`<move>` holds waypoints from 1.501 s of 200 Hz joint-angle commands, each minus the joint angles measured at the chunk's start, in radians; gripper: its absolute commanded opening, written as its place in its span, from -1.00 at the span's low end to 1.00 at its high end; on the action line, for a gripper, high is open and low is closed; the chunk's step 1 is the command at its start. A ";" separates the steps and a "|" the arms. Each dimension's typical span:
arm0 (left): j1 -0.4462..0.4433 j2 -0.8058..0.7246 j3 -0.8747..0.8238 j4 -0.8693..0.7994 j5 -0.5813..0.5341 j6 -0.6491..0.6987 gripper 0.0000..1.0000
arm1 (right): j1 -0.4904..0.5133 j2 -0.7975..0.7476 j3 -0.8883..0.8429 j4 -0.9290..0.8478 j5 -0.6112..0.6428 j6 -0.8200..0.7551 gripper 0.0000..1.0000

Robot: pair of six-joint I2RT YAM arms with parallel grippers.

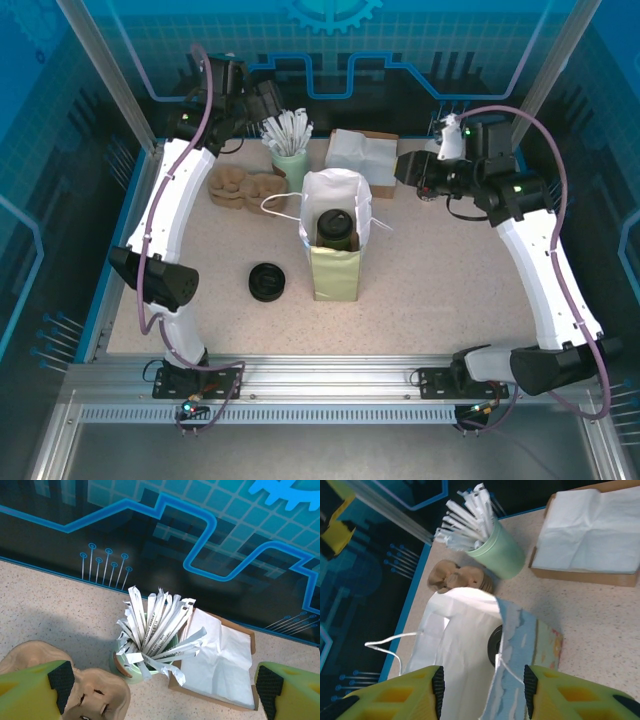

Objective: Pack the takeout coffee

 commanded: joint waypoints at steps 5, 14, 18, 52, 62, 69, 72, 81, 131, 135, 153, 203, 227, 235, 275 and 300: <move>0.002 -0.053 -0.049 0.065 -0.028 -0.001 0.90 | -0.016 -0.036 0.017 -0.030 0.002 0.040 -0.06; 0.001 -0.058 -0.066 0.073 -0.020 0.000 0.92 | -0.016 -0.044 0.015 -0.020 0.010 0.059 -0.04; 0.001 -0.061 -0.072 0.076 -0.016 0.001 0.93 | -0.017 -0.048 0.014 -0.016 0.009 0.066 -0.04; 0.002 -0.070 -0.110 0.089 0.063 0.073 0.97 | -0.015 -0.075 0.008 -0.015 -0.034 0.098 0.03; 0.002 -0.072 -0.118 0.091 0.085 0.086 0.98 | -0.010 -0.084 0.008 -0.029 -0.041 0.100 0.04; 0.003 -0.072 -0.122 0.089 0.097 0.088 0.97 | -0.010 -0.089 0.010 -0.042 -0.055 0.091 0.04; 0.004 -0.072 -0.122 0.086 0.108 0.089 0.97 | -0.009 -0.093 0.011 -0.046 -0.056 0.086 0.04; 0.005 -0.082 -0.132 0.076 0.122 0.091 0.96 | -0.005 -0.109 -0.003 -0.049 -0.056 0.078 0.06; 0.005 -0.246 -0.402 0.248 0.124 0.048 0.95 | -0.001 -0.169 -0.062 -0.150 -0.094 0.014 0.09; 0.003 -0.250 -0.408 0.247 0.127 0.046 0.95 | 0.000 -0.174 -0.077 -0.141 -0.102 0.015 0.09; 0.003 -0.268 -0.445 0.259 0.117 0.014 0.95 | -0.001 -0.193 -0.118 -0.117 -0.106 0.023 0.08; -0.002 -0.107 -0.277 0.092 0.198 0.083 0.93 | -0.001 -0.206 -0.175 -0.071 -0.078 0.033 0.05; -0.007 -0.035 -0.239 0.088 0.211 0.099 0.85 | 0.000 -0.201 -0.184 -0.068 -0.049 0.007 0.05; -0.008 -0.013 -0.231 0.095 0.218 0.107 0.82 | 0.000 -0.201 -0.190 -0.062 -0.040 -0.001 0.05; -0.008 0.113 -0.136 0.104 0.218 0.162 0.68 | -0.001 -0.195 -0.237 -0.023 -0.002 -0.016 0.02; -0.009 0.174 -0.087 0.118 0.222 0.180 0.60 | -0.001 -0.183 -0.271 0.011 -0.007 -0.018 0.02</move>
